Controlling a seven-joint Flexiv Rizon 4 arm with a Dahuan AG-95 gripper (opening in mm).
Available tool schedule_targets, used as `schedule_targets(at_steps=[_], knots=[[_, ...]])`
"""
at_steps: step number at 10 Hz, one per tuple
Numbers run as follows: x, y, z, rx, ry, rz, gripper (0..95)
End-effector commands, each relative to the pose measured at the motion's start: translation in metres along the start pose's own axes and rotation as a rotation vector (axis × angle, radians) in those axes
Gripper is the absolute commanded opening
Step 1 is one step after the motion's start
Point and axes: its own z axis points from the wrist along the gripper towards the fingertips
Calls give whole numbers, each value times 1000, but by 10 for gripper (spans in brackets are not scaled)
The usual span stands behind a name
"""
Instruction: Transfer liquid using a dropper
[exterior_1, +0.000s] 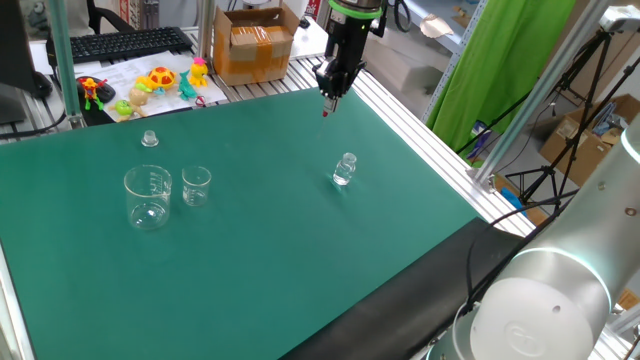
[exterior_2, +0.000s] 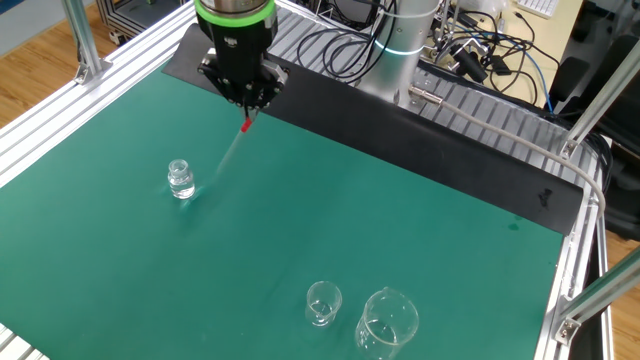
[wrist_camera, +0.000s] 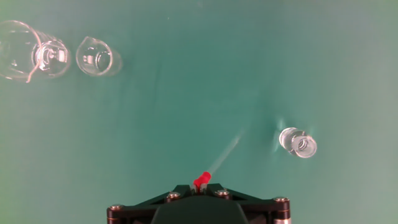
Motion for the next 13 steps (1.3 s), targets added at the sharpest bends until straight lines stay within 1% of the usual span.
schedule_targets(at_steps=[1,3,4,5,7,8,9,12,13], knots=[[0,0,0,-5,-16,19,0],[0,0,0,-18,-16,44,0],[0,0,0,-19,-13,64,0],[0,0,0,-17,-12,99,0],[0,0,0,-13,-11,141,0],[0,0,0,-7,-22,179,0],[0,0,0,-8,-21,203,0],[0,0,0,-5,-1,177,0],[3,1,5,-16,17,166,0]])
